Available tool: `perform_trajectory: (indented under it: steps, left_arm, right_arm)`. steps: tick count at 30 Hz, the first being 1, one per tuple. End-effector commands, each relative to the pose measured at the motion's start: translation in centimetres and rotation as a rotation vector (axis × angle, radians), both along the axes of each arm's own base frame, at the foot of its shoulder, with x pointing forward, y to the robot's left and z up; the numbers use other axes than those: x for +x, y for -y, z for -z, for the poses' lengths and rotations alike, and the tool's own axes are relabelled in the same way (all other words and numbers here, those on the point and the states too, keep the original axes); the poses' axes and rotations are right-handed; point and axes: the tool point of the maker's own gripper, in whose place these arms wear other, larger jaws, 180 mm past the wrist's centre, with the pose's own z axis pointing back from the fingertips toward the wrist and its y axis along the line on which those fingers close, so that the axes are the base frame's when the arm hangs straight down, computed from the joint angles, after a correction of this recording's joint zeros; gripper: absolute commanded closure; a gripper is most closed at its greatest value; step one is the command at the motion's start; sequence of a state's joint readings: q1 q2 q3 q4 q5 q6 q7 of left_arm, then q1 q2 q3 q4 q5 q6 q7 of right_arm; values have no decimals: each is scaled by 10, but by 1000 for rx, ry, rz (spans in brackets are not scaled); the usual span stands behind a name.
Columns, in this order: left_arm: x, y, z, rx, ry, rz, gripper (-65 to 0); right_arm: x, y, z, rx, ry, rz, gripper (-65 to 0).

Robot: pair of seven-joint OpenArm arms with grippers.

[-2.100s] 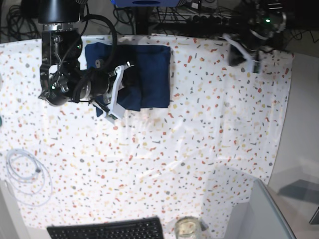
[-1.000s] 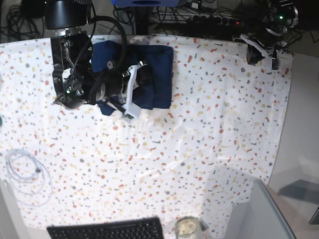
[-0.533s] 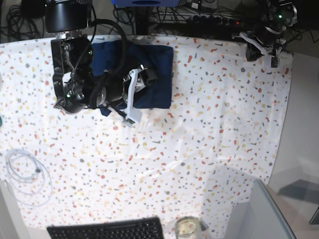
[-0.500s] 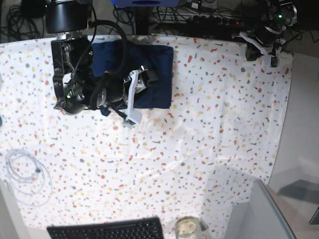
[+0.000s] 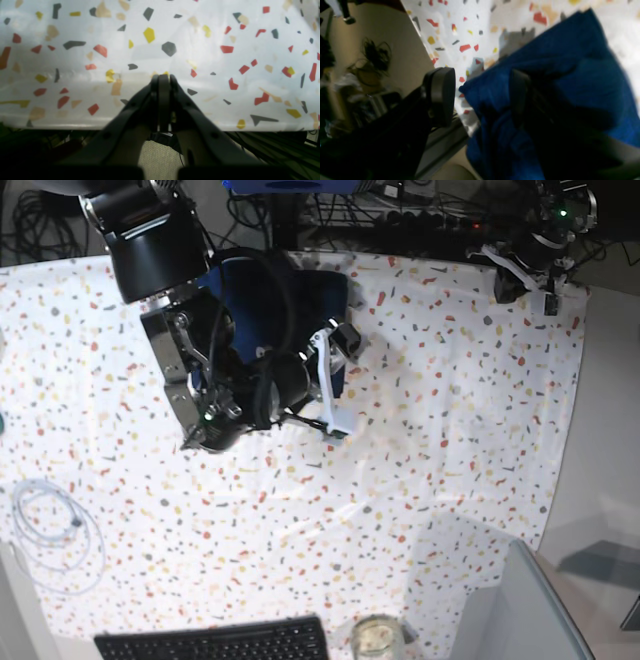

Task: Layout the t-shirt on the table in an organized manner, then fold the t-shirt properly
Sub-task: 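Press and tuck the folded bundle with the right gripper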

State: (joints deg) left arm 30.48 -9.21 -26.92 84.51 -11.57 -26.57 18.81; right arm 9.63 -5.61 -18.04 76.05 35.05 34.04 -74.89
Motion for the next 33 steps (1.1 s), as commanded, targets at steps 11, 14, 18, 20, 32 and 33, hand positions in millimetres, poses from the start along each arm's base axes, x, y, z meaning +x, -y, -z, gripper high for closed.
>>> perform_trajectory:
  steps: [11, 14, 18, 20, 32, 33]
  left_arm:
    - [3, -6, -8, 11, 28, 0, 0]
    - [4, -6, -8, 14, 29, 2, 0]
    - [13, -3, -12, 10, 51, 11, 0]
    - [15, -2, -13, 9, 56, 12, 0]
    - [2, -6, -8, 8, 28, -1, 0]
    - [2, -6, -8, 8, 28, -1, 0]
  right_arm:
    - [18, 63, -58, -85, 253, 120, -132]
    - [2, 79, -52, -102, 220, 203, -30]
    - [13, 74, -36, -55, 214, 265, -23]
    - [24, 78, -23, -64, 197, 293, -23]
    - [20, 32, 1, -67, 164, 158, -20]
    - [20, 25, 0, -58, 161, 151, -20]
